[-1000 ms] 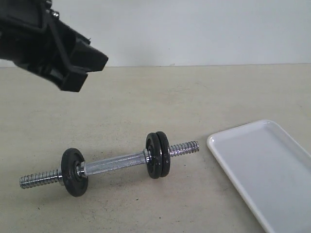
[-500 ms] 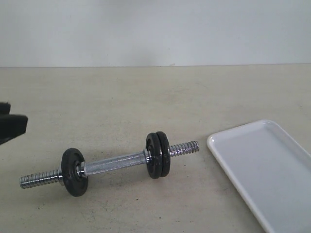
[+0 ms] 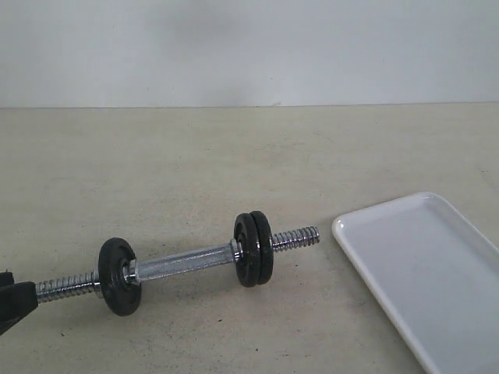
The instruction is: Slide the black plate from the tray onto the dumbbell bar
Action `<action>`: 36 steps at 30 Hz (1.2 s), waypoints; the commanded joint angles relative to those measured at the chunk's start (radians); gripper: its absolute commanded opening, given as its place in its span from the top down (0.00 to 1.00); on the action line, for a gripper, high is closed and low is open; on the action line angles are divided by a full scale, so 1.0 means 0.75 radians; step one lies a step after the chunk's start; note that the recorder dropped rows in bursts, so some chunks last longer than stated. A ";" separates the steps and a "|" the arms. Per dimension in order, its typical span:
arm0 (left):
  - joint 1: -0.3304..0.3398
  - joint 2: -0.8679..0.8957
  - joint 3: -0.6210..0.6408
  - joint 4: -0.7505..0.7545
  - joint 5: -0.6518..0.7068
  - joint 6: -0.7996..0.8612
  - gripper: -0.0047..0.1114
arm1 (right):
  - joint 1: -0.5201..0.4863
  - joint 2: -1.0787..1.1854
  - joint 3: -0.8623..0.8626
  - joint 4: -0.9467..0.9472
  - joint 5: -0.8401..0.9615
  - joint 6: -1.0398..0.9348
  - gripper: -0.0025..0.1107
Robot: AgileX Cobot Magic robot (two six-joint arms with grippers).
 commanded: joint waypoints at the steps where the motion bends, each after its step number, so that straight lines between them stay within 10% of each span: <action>1: -0.001 -0.010 0.104 -0.024 -0.196 -0.045 0.68 | -0.004 -0.008 0.065 0.075 -0.076 0.024 0.98; 36: -0.001 -0.010 0.205 -0.013 -0.485 0.147 0.68 | -0.004 -0.008 0.422 0.764 -0.905 -0.592 0.98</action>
